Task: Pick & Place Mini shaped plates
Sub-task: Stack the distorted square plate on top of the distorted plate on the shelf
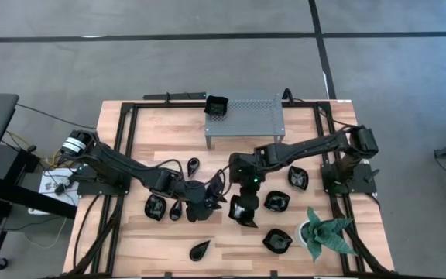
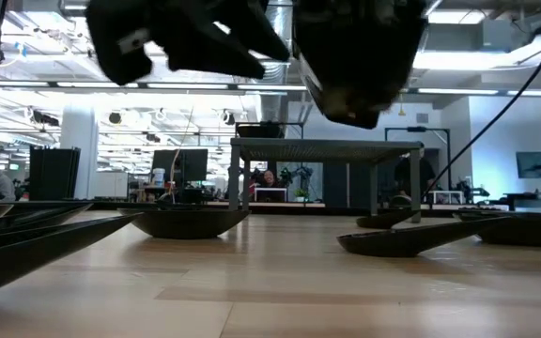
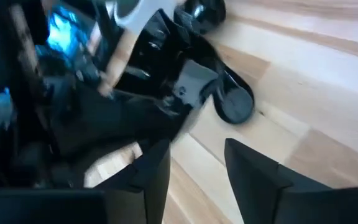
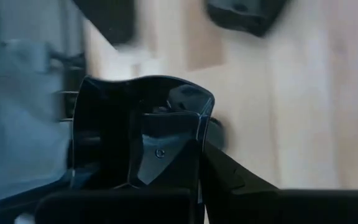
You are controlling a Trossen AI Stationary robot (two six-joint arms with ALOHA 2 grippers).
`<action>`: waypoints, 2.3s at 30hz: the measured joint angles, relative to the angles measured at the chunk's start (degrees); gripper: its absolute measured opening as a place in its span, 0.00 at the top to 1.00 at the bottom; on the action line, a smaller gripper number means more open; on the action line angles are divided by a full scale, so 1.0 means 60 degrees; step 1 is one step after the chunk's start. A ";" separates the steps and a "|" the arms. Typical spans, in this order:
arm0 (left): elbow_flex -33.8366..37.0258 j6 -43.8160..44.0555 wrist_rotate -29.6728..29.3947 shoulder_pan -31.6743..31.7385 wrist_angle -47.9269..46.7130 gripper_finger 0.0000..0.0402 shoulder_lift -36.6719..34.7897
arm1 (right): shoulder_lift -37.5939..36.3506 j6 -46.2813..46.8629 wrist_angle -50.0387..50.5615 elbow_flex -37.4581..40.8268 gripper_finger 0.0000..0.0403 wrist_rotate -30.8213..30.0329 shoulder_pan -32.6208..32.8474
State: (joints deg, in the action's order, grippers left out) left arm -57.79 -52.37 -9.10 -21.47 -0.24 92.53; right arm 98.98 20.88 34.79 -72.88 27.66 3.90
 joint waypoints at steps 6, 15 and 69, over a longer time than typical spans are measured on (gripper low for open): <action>0.0246 -0.1177 0.0280 0.0000 0.1163 0.63 0.0193 | 0.0000 0.0001 -0.0860 0.0000 1.00 0.0671 -0.0001; 0.0243 -0.1492 0.0554 0.0000 0.1549 0.68 0.0419 | 0.0000 0.0005 -0.1028 0.0000 1.00 0.0670 -0.0001; 0.0239 0.4096 0.0017 0.3950 0.0549 0.97 -0.1527 | -0.5560 -0.4992 0.0534 0.1785 0.69 -0.2121 -0.1777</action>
State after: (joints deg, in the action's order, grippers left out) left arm -56.36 -27.79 -8.99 2.23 3.05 83.37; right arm 65.62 -9.07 37.99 -62.17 14.94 -6.76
